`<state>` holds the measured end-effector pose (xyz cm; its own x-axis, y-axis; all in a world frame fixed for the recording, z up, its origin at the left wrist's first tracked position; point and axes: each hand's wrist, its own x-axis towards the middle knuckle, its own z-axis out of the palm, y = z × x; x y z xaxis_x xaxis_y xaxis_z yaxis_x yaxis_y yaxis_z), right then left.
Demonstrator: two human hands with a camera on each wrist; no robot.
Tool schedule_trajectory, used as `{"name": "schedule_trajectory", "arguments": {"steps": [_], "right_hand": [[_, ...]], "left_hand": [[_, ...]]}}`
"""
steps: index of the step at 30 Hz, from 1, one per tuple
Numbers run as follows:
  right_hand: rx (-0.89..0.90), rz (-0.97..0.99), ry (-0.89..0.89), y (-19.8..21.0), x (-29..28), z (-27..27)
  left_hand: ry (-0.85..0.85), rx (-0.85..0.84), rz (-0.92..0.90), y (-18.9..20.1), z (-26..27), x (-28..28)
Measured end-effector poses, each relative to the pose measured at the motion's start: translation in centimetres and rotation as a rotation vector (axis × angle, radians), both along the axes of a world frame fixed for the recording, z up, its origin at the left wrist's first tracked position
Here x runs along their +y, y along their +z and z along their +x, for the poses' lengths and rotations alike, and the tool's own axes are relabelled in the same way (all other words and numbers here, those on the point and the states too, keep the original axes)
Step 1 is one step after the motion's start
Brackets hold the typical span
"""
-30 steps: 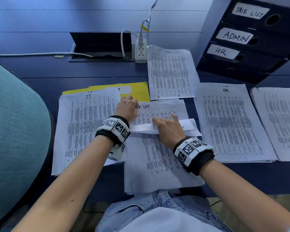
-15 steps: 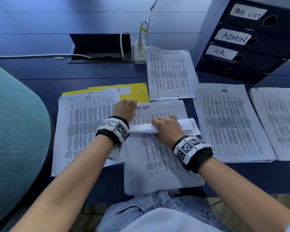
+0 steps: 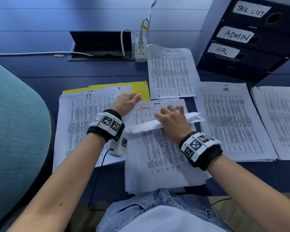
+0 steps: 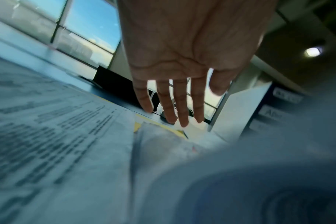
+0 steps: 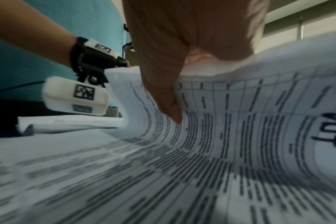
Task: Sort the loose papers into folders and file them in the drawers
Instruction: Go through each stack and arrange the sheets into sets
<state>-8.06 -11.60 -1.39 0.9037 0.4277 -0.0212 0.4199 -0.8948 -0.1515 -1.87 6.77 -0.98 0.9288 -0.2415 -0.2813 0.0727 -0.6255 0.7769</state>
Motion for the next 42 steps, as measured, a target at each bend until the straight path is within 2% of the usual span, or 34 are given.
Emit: {"name": "schedule_trajectory", "arguments": {"steps": [2,5,10,13,15,17,21,22,23,26,28,30,32,34,36,37,38,40,42], "right_hand": [[0.094,-0.08,0.04,-0.3,0.4,-1.0],[0.172,-0.13,0.069,-0.6,0.8,-2.1],[0.202,-0.125,0.058,-0.4,0.9,-1.8],[0.23,-0.075,0.058,-0.3,0.9,-1.3],[0.237,-0.044,0.02,0.3,0.7,-0.7],[0.182,0.001,-0.079,1.6,0.3,0.6],[0.052,0.068,-0.237,5.2,-0.8,3.9],[0.045,0.09,-0.26,6.3,-1.0,4.7],[0.036,0.116,-0.28,7.3,-1.2,5.5],[-0.054,0.167,-0.308,9.6,-1.7,7.6],[-0.177,0.234,-0.372,10.0,-2.1,8.6],[-0.304,0.334,-0.54,9.6,-2.8,8.9],[-0.338,0.508,-0.708,8.4,-3.9,8.9],[-0.114,0.787,-0.803,6.8,-5.0,8.9],[0.277,1.115,-0.801,5.5,-5.6,8.9],[0.403,1.206,-0.758,5.1,-5.6,8.9],[0.414,1.225,-0.711,4.7,-5.6,9.2],[0.226,1.219,-0.661,5.0,-5.3,10.1],[0.007,1.239,-0.654,6.2,-5.2,11.5]], "left_hand": [[-0.057,-0.03,0.303,-1.5,0.3,0.1],[-0.134,-0.066,0.532,-2.7,0.0,-0.3],[-0.165,-0.165,0.592,-3.2,-0.4,-0.7],[-0.178,-0.14,0.606,-2.9,-0.4,-0.8],[-0.152,-0.112,0.547,-2.5,-0.3,-0.8],[-0.111,-0.077,0.364,-1.7,-0.2,-0.6],[0.091,0.177,-0.433,0.0,-0.6,-0.3],[0.137,0.207,-0.555,0.1,-0.6,-0.3],[0.158,0.19,-0.603,0.4,-0.5,-0.3],[0.219,0.081,-0.502,1.1,-0.1,-0.7],[0.273,0.056,-0.444,1.1,0.4,-1.1],[0.362,0.004,-0.468,1.2,1.0,-1.3],[0.442,-0.021,-0.583,1.5,1.9,-1.1],[0.46,-0.004,-0.724,2.4,2.8,-0.7],[0.423,0.049,-0.826,3.0,4.0,-0.4],[0.387,0.074,-0.846,3.3,4.5,-0.4],[0.347,0.077,-0.849,3.8,5.0,-0.8],[0.332,-0.006,-0.783,5.0,6.1,-1.7],[0.412,-0.18,-0.666,6.6,7.7,-2.6]]}}
